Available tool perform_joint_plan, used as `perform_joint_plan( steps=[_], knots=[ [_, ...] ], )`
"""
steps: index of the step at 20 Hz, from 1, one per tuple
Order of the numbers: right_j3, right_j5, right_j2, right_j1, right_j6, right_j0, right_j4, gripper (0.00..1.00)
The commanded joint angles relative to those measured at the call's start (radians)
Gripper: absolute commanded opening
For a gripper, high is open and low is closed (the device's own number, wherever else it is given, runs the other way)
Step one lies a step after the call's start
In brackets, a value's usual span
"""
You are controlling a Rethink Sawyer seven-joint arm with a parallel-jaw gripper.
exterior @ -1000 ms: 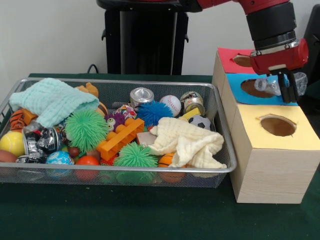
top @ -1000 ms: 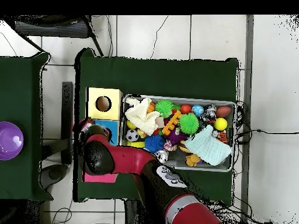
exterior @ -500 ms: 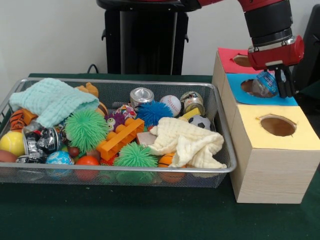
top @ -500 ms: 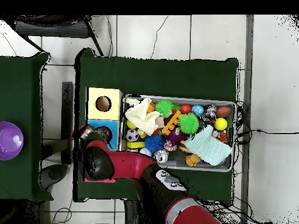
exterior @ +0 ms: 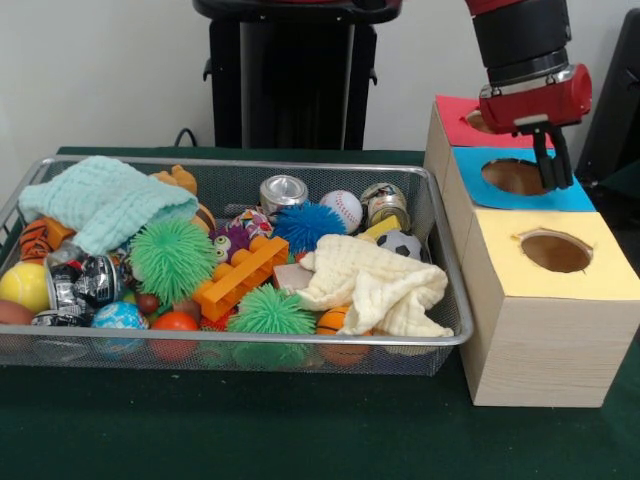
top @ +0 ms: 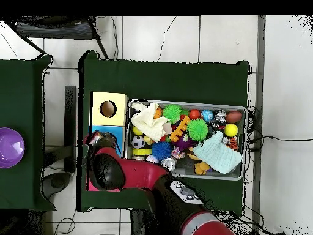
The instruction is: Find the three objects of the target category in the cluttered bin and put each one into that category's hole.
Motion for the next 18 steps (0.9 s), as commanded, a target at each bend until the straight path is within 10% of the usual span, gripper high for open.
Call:
perform_joint_plan(
  steps=[1, 7, 17, 18],
  knots=[
    [0.011, 0.131, 0.054, -0.053, 0.188, -0.042, 0.056, 0.0],
    [-0.003, 0.166, 0.051, -0.148, 0.172, -0.064, 0.055, 0.0],
    [-0.234, 0.5, -0.196, -0.258, -0.12, 0.006, -0.119, 0.0],
    [-0.243, 0.512, -0.168, -0.261, -0.114, -0.021, -0.164, 1.0]
  ],
)
